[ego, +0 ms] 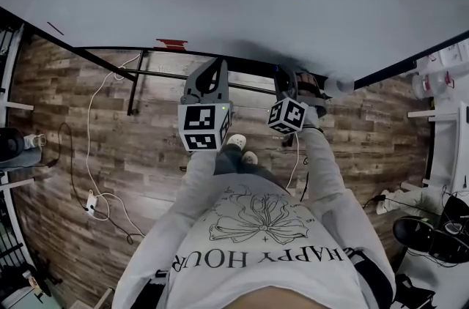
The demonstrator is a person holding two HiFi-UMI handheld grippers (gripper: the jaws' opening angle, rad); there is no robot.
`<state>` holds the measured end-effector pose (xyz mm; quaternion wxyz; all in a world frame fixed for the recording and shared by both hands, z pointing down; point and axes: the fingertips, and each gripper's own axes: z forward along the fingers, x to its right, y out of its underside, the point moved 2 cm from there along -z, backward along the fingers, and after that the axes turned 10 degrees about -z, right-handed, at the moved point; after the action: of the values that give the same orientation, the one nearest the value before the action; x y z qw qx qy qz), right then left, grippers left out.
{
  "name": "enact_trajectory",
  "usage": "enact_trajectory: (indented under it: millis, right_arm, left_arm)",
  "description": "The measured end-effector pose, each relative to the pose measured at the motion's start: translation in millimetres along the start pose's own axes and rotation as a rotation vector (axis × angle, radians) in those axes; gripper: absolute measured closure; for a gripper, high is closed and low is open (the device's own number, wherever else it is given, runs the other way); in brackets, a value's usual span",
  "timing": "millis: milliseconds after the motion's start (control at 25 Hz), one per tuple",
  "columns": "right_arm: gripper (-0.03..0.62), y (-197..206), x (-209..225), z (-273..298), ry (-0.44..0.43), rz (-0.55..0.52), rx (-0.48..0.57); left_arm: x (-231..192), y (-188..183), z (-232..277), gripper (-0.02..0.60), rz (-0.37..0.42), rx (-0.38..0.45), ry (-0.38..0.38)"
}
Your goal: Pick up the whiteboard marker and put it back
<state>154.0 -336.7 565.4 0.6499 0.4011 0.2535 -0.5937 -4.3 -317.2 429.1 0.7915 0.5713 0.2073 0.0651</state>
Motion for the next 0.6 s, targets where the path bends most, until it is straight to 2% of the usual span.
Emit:
enact_trajectory:
  millis: [240, 600]
  right_arm:
    - [0.525, 5.5, -21.4, 21.3, -0.047, -0.036, -0.049]
    - [0.523, 3.2, -43.9, 36.9, -0.086, -0.127, -0.031]
  left_arm:
    - [-6.6, 3.7, 0.1, 0.574, -0.003, -0.007, -0.019]
    - [-11.2, 7.9, -5.8, 0.574, -0.002, -0.013, -0.04]
